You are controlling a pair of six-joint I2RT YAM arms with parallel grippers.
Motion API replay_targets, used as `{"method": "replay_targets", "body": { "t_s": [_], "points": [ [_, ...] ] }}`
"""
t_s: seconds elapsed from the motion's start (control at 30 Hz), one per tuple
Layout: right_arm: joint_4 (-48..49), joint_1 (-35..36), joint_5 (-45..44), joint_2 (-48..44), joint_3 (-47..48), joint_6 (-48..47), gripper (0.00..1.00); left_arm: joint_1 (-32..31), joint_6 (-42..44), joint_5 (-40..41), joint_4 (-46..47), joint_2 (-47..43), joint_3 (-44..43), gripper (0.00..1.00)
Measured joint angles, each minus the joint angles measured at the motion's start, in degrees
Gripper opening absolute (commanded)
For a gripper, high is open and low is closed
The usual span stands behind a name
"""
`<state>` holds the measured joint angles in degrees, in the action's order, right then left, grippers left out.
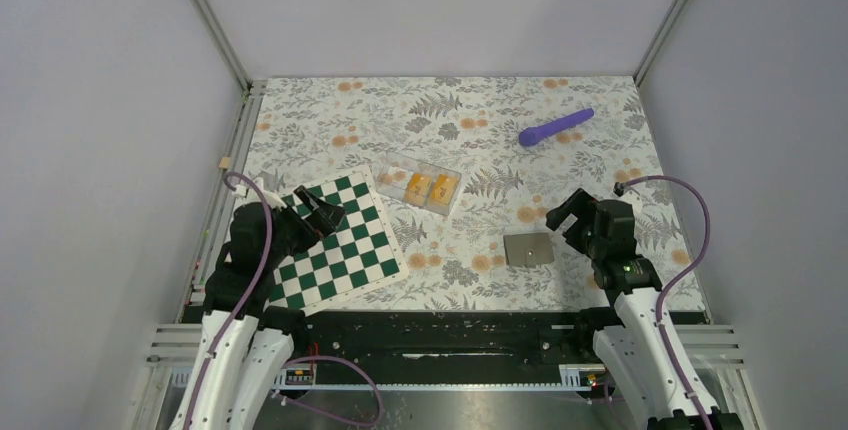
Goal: Put the credit cards into the card holder
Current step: Pick up the card holder from the center of the board.
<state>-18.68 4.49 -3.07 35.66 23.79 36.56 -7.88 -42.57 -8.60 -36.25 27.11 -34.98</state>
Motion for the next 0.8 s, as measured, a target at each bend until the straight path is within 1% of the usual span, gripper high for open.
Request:
{"method": "replay_targets", "body": {
  "t_s": [0.17,0.33,0.5,0.57,0.63,0.73,0.8],
  "points": [
    [-0.8,0.0,0.8,1.3,0.0,0.6,0.98,0.0,-0.4,-2.4,0.2,3.4,0.0,0.99],
    [-3.9,0.0,1.3,3.6,1.8,-0.7,0.98,0.0,-0.3,-8.1,0.4,8.4,0.0,0.99],
    [-6.6,0.0,3.0,8.9,6.4,-2.6,0.98,-0.6,-1.3,-15.9,6.1,13.1,4.1,0.99],
    [-7.4,0.0,4.2,12.3,8.0,-3.2,0.98,-2.4,-2.9,-17.4,9.0,15.0,6.5,0.99],
    [-8.7,0.0,4.7,16.1,9.5,-3.7,0.98,-6.3,-4.9,-17.6,11.9,16.0,8.6,0.99],
    [-11.0,0.0,5.3,22.6,11.6,-4.7,0.98,-13.7,-8.4,-17.0,17.9,18.6,9.7,0.99],
    [-12.2,0.0,5.9,26.8,12.8,-5.4,0.99,-18.5,-10.3,-16.3,23.2,22.1,9.6,0.99]
  ]
}}
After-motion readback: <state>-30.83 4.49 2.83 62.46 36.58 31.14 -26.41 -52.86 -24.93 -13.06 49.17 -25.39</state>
